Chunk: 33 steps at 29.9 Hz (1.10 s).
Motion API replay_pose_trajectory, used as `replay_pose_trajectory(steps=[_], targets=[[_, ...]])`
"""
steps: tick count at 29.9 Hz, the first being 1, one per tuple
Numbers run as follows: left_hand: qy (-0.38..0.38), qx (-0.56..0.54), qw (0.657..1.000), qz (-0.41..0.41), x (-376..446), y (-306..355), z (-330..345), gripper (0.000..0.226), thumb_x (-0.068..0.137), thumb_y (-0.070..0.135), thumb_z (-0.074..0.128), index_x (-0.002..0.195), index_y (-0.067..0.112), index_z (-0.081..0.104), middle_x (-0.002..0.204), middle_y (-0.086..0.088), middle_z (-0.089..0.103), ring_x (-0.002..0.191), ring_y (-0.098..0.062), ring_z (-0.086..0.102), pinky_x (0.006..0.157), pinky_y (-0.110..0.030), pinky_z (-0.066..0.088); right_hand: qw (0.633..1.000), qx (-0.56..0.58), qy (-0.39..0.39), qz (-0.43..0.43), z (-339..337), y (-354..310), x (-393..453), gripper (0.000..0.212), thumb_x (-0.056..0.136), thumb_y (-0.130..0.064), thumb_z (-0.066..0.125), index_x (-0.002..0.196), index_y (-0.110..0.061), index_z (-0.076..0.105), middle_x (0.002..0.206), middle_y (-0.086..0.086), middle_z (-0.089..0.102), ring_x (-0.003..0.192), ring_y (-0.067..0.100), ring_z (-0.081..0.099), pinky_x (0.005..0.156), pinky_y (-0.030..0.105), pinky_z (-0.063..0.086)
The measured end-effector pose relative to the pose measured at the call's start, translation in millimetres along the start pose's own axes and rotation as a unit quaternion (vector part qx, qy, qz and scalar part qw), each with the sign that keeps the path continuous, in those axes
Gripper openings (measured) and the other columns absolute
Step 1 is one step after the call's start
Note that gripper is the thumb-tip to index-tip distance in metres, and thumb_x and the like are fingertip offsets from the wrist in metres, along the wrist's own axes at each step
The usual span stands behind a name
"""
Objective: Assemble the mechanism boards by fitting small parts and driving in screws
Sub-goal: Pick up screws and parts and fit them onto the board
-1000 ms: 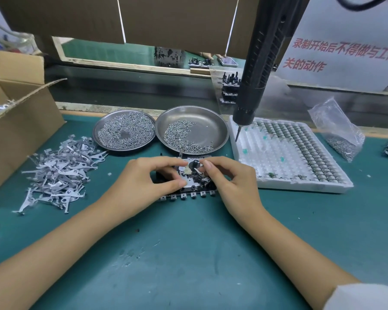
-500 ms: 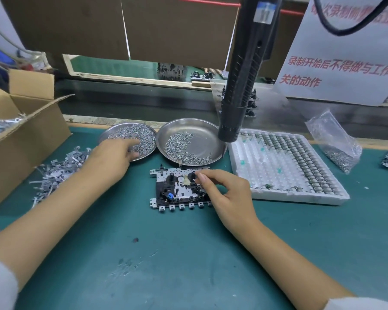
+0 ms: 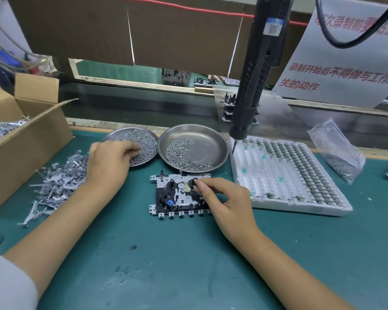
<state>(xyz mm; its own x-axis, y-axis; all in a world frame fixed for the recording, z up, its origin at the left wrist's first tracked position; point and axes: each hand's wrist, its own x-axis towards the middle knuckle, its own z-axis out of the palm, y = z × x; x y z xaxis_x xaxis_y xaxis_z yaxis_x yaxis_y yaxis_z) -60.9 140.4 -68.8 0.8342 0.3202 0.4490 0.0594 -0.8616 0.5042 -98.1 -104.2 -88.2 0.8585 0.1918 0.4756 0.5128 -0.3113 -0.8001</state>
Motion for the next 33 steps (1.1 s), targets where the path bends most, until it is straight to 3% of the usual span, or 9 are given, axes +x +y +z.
replay_pose_trajectory(steps=[6, 11, 14, 17, 20, 22, 24, 27, 33], targets=[[0.021, -0.091, 0.995, 0.033, -3, 8, -8, 0.011, 0.086, 0.011, 0.066, 0.094, 0.008, 0.073, 0.090, -0.007, 0.072, 0.080, -0.017, 0.060, 0.075, -0.018, 0.038, 1.000, 0.005, -0.002, 0.011, 0, 0, 1, 0.011, 0.090, -0.013, 0.064, 0.090, -0.014, 0.075, 0.079, -0.012, 0.070, 0.078, 0.007, 0.063, 0.066, 0.023, 0.050], [0.001, -0.205, 0.979, 0.001, -21, 20, -11, 0.013, 0.085, 0.018, 0.069, 0.073, 0.023, 0.067, 0.064, 0.014, 0.063, 0.057, 0.000, 0.060, 0.059, 0.000, 0.037, 1.000, -0.012, 0.017, -0.009, -1, -2, 0, 0.012, 0.090, -0.010, 0.063, 0.094, -0.014, 0.075, 0.084, -0.015, 0.069, 0.083, 0.005, 0.064, 0.072, 0.025, 0.052], [-0.012, -0.313, 0.949, -0.033, -33, 30, -6, 0.018, 0.084, 0.021, 0.069, 0.072, 0.033, 0.065, 0.062, 0.014, 0.066, 0.054, 0.002, 0.060, 0.062, -0.008, 0.045, 0.994, -0.068, 0.039, -0.075, 1, -9, 14, 0.015, 0.088, -0.009, 0.062, 0.098, -0.009, 0.073, 0.088, -0.010, 0.068, 0.084, 0.003, 0.062, 0.077, 0.016, 0.049], [-0.016, -0.402, 0.914, -0.058, -41, 38, 1, 0.015, 0.082, 0.017, 0.070, 0.076, 0.031, 0.069, 0.066, 0.015, 0.069, 0.061, -0.002, 0.064, 0.068, -0.015, 0.050, 0.992, -0.122, 0.005, -0.030, 3, -14, 49, 0.021, 0.090, -0.008, 0.060, 0.108, -0.010, 0.070, 0.101, -0.003, 0.068, 0.085, -0.003, 0.057, 0.079, 0.007, 0.043], [-0.026, -0.438, 0.897, -0.048, -50, 43, 4, 0.019, 0.080, 0.011, 0.071, 0.079, 0.029, 0.070, 0.069, 0.015, 0.071, 0.063, 0.000, 0.064, 0.065, -0.009, 0.048, 0.955, -0.268, -0.108, 0.071, 10, -10, 84, 0.032, 0.092, -0.013, 0.056, 0.124, -0.011, 0.061, 0.122, 0.006, 0.062, 0.106, 0.017, 0.059, 0.093, 0.025, 0.043], [-0.031, -0.455, 0.888, -0.057, -53, 44, 7, 0.022, 0.079, 0.008, 0.072, 0.081, 0.029, 0.071, 0.074, 0.012, 0.072, 0.066, -0.003, 0.065, 0.067, -0.013, 0.051, 0.901, -0.365, -0.193, 0.132, 17, -8, 99, 0.029, 0.092, -0.016, 0.058, 0.119, -0.006, 0.064, 0.119, 0.011, 0.063, 0.105, 0.025, 0.060, 0.091, 0.033, 0.047], [-0.029, -0.458, 0.886, -0.063, -54, 44, 8, 0.023, 0.079, 0.007, 0.072, 0.082, 0.030, 0.071, 0.077, 0.008, 0.073, 0.070, -0.007, 0.065, 0.071, -0.018, 0.054, 0.874, -0.400, -0.218, 0.169, 22, -5, 108, 0.022, 0.092, -0.015, 0.060, 0.110, -0.004, 0.067, 0.106, 0.012, 0.066, 0.094, 0.026, 0.061, 0.084, 0.032, 0.051], [-0.026, -0.462, 0.884, -0.060, -54, 45, 8, 0.021, 0.080, 0.008, 0.072, 0.082, 0.029, 0.071, 0.079, 0.010, 0.072, 0.074, -0.005, 0.065, 0.074, -0.018, 0.053, 0.870, -0.408, -0.200, 0.191, 25, -5, 113, 0.016, 0.090, -0.008, 0.061, 0.103, -0.007, 0.069, 0.096, 0.011, 0.065, 0.081, 0.026, 0.058, 0.076, 0.031, 0.050], [-0.028, -0.452, 0.890, -0.043, -56, 48, 8, 0.016, 0.079, 0.013, 0.073, 0.081, 0.029, 0.071, 0.079, 0.013, 0.072, 0.072, -0.001, 0.063, 0.071, -0.011, 0.048, 0.894, -0.372, -0.171, 0.181, 22, -5, 109, 0.010, 0.090, -0.013, 0.064, 0.096, -0.012, 0.072, 0.100, 0.009, 0.067, 0.090, 0.028, 0.063, 0.082, 0.036, 0.053]])
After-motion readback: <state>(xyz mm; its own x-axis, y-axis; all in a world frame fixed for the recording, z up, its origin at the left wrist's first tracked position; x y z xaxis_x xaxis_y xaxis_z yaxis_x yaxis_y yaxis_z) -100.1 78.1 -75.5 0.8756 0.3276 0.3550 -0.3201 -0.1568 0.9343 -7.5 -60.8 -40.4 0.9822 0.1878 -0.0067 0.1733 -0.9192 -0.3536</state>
